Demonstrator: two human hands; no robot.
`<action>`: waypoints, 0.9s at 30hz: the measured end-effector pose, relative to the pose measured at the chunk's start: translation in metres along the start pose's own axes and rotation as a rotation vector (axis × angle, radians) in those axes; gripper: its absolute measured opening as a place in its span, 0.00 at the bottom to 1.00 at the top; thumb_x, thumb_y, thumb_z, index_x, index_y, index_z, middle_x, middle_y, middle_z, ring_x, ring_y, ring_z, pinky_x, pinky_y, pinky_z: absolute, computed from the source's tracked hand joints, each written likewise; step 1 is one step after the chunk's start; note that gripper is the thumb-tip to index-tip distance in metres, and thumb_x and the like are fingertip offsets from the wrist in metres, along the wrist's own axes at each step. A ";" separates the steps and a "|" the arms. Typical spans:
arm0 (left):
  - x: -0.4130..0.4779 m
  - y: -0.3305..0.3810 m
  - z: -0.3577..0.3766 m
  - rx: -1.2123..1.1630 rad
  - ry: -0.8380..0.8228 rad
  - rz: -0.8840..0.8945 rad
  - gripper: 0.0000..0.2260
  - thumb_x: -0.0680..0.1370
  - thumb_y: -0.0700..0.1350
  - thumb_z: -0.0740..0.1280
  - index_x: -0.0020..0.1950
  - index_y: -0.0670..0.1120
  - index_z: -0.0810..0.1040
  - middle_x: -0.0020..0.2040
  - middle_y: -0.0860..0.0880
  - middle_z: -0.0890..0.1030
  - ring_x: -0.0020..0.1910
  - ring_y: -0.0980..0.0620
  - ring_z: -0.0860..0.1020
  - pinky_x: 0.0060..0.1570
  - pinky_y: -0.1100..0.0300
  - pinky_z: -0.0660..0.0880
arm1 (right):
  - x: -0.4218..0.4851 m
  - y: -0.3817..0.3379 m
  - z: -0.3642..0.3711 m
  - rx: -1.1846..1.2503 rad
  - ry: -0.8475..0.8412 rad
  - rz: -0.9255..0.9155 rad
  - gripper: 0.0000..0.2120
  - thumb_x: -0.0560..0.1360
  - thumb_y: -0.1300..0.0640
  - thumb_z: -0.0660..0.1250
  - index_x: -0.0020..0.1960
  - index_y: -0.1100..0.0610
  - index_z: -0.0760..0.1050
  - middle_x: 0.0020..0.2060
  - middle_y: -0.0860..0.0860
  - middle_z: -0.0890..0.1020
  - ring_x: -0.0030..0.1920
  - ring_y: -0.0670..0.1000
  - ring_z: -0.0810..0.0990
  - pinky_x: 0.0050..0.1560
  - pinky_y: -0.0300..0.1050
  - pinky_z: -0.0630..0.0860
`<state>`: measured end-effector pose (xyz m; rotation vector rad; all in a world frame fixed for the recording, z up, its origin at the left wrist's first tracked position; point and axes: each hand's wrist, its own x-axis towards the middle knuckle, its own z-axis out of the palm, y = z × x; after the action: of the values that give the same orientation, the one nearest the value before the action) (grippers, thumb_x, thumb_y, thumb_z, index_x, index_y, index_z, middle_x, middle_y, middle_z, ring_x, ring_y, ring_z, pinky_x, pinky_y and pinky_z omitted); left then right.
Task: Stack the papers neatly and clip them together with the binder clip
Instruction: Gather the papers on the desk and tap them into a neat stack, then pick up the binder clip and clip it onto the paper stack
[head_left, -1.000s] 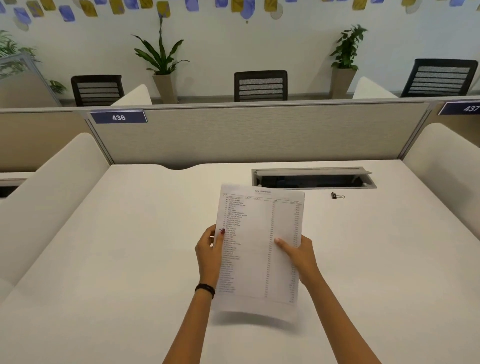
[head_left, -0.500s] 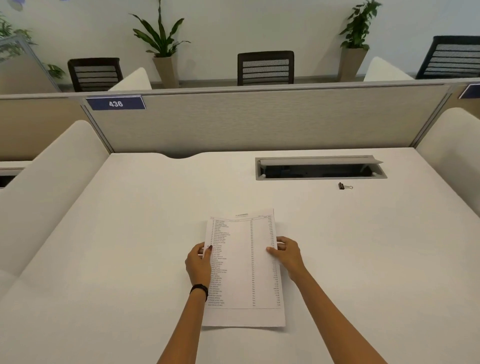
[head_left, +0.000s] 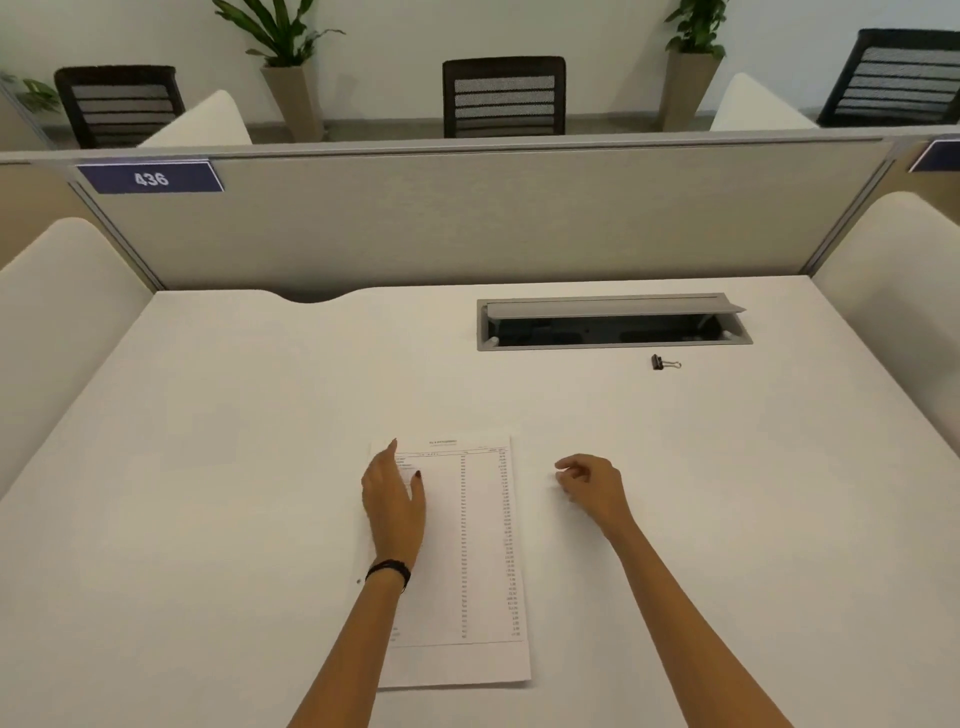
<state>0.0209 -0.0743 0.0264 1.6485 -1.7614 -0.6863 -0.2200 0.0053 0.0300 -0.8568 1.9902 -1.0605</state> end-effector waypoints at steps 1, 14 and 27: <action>0.002 0.013 0.008 -0.051 -0.067 0.076 0.23 0.77 0.40 0.63 0.71 0.44 0.63 0.68 0.44 0.70 0.68 0.46 0.66 0.69 0.54 0.62 | 0.008 0.001 -0.011 -0.002 0.036 -0.018 0.07 0.71 0.66 0.65 0.47 0.62 0.80 0.33 0.51 0.79 0.30 0.47 0.76 0.27 0.31 0.73; 0.041 0.093 0.117 0.008 -0.603 0.336 0.23 0.80 0.45 0.58 0.74 0.48 0.57 0.76 0.49 0.58 0.76 0.52 0.55 0.72 0.61 0.52 | 0.127 0.025 -0.108 -0.131 0.349 -0.094 0.16 0.72 0.66 0.66 0.60 0.62 0.73 0.61 0.61 0.73 0.55 0.60 0.77 0.53 0.43 0.71; 0.052 0.089 0.147 0.317 -0.610 0.437 0.24 0.81 0.48 0.53 0.75 0.46 0.51 0.78 0.46 0.47 0.77 0.48 0.45 0.73 0.58 0.42 | 0.192 0.020 -0.133 -0.427 0.247 -0.149 0.18 0.76 0.67 0.59 0.66 0.62 0.68 0.66 0.61 0.71 0.63 0.62 0.71 0.64 0.51 0.67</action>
<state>-0.1489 -0.1244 -0.0022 1.2278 -2.6790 -0.7775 -0.4350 -0.0873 0.0138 -1.1577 2.4443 -0.8651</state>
